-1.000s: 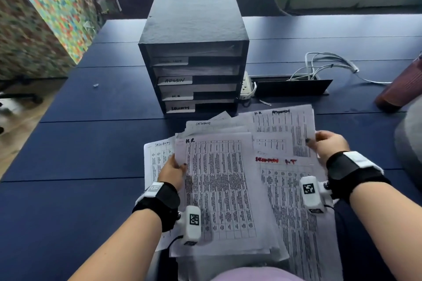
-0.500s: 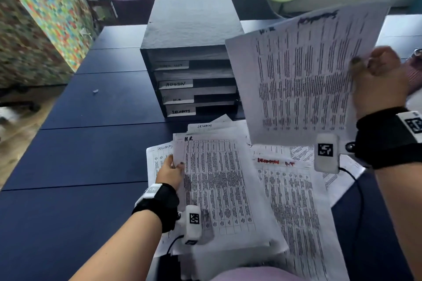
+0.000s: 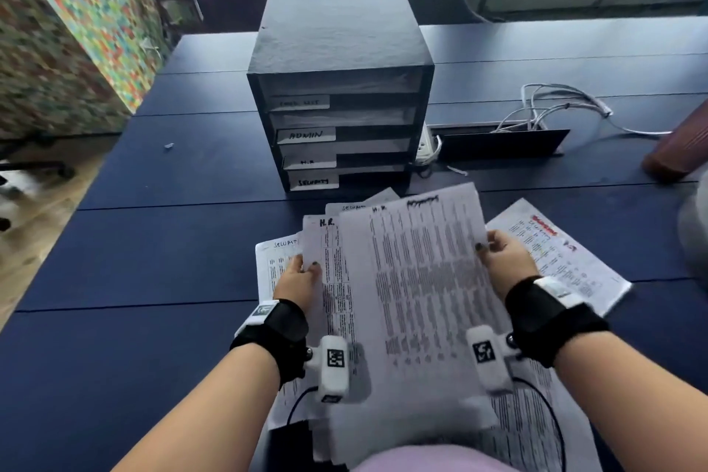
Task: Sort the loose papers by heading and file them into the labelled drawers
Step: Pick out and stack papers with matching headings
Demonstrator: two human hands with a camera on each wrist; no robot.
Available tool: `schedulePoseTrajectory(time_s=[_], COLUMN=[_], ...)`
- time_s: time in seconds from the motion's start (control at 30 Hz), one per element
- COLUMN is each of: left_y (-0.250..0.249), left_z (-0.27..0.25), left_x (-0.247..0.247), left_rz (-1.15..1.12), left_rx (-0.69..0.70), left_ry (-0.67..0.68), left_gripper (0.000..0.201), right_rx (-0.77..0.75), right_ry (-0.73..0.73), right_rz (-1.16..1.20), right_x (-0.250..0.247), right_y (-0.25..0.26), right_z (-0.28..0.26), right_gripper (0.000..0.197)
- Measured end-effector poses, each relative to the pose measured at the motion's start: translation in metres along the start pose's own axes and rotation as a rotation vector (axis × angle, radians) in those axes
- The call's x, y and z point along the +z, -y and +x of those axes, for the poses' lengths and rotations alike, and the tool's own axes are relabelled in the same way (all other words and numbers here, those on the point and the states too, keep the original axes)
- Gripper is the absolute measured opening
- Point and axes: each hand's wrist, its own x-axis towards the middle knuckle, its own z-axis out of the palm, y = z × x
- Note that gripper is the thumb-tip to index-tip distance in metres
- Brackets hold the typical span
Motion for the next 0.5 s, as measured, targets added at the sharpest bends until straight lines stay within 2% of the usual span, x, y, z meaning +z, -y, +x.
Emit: schedulePoseTrajectory(time_s=[0.07,0.13,0.23,0.27,0.37,0.43,0.5], left_y=[-0.001,-0.002,-0.005,-0.003,-0.002,-0.007,-0.015], left_z=[-0.001,-0.002,-0.007,-0.007,-0.007,-0.010,-0.012], left_x=[0.004,0.008,0.014,0.017,0.022,0.022,0.017], left_rz=[0.103,0.089,-0.053,-0.028,0.101,0.082,-0.013], left_rx=[-0.019,-0.056,-0.073,-0.052,0.032,0.071,0.118], left_ry=[0.018,0.046,0.114,0.122,0.072,0.018,-0.032], left_gripper=[0.040,0.049,0.037,0.037,0.044,0.043,0.038], right_rx=[0.044,0.071,0.096,0.104,0.125,0.143,0.146], right_ry=[0.032,0.071,0.096,0.096,0.097,0.073,0.051], right_rz=[-0.068,-0.080,-0.035,-0.034,-0.026,-0.027,-0.049], right_x=[0.015,0.024,0.033,0.037,0.041,0.034,0.023], right_y=[-0.013,-0.015,-0.013,-0.014,-0.015,-0.016,-0.020], right_z=[-0.008,-0.015,-0.020,-0.019,-0.019,-0.020,-0.021], right_gripper=[0.012,0.016,0.016,0.018,0.013,0.014,0.023])
